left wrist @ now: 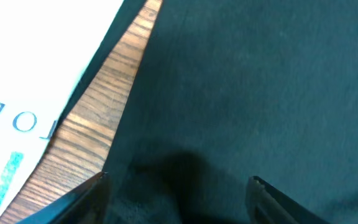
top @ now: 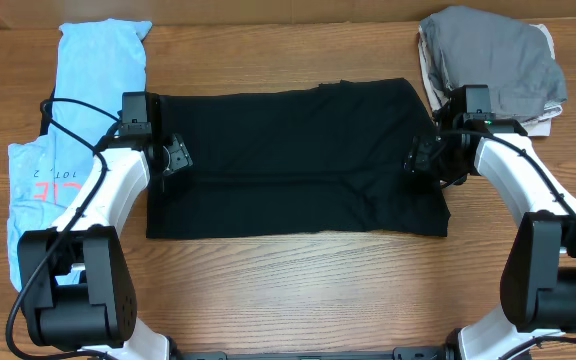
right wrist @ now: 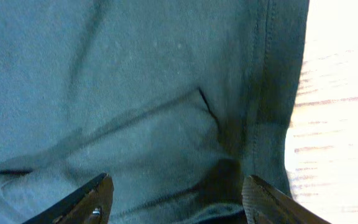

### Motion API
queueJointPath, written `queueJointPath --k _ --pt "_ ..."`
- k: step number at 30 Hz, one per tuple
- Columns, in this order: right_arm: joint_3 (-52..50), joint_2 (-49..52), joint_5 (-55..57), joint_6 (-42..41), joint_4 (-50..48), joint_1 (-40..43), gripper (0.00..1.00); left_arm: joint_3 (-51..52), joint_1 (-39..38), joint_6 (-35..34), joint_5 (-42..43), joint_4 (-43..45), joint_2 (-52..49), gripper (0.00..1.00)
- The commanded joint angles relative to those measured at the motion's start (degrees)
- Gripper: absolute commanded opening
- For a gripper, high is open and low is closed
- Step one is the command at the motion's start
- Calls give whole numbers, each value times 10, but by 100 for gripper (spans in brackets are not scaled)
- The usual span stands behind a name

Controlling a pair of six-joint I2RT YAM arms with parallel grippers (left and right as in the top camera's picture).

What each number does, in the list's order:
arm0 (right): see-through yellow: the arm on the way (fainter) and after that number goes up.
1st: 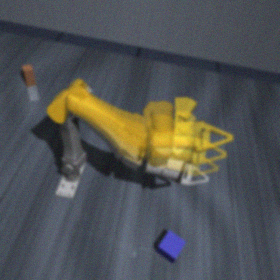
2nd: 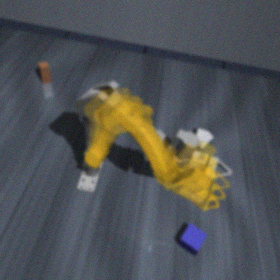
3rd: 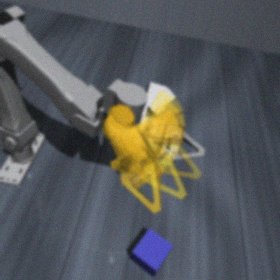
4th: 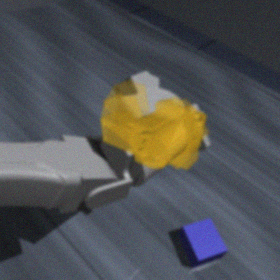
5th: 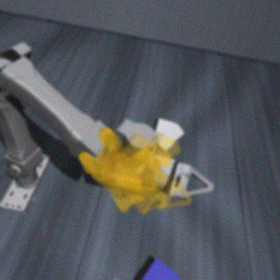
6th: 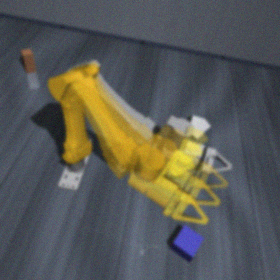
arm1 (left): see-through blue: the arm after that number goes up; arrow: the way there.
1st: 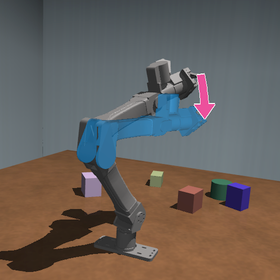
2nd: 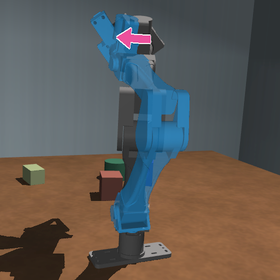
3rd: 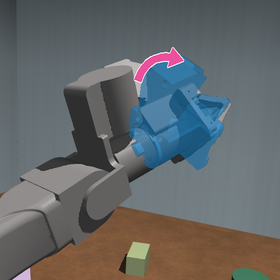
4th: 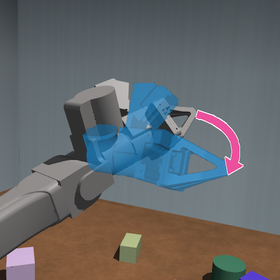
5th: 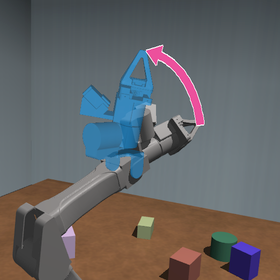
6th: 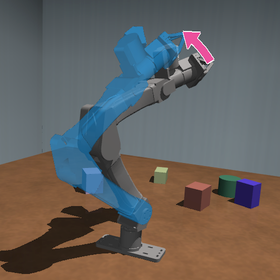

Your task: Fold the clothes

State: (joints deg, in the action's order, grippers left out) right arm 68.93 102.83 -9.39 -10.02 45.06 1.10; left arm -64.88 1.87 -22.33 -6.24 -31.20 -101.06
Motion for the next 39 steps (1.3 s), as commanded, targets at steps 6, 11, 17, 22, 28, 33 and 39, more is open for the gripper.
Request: queueJointPath --k 6,11,17,22,28,33,39 --pt "211 -3 0 48 180 2 72 -193 0 137 87 -187 -5 85" --pt "374 -3 -6 87 311 -5 76 -358 -2 162 118 -310 -5 85" --pt "485 -3 -5 101 382 -25 77 -433 1 170 100 -275 -38 83" --pt "493 -2 -5 101 394 -43 78 -471 5 182 101 -215 -138 83" --pt "492 -2 -5 101 396 -49 77 -519 5 185 82 -159 -242 84" --pt "492 -2 -5 101 396 -49 77 -519 5 201 64 -124 -290 85" --pt "492 -1 27 98 386 -49 74 -519 9 237 21 -83 -336 85"
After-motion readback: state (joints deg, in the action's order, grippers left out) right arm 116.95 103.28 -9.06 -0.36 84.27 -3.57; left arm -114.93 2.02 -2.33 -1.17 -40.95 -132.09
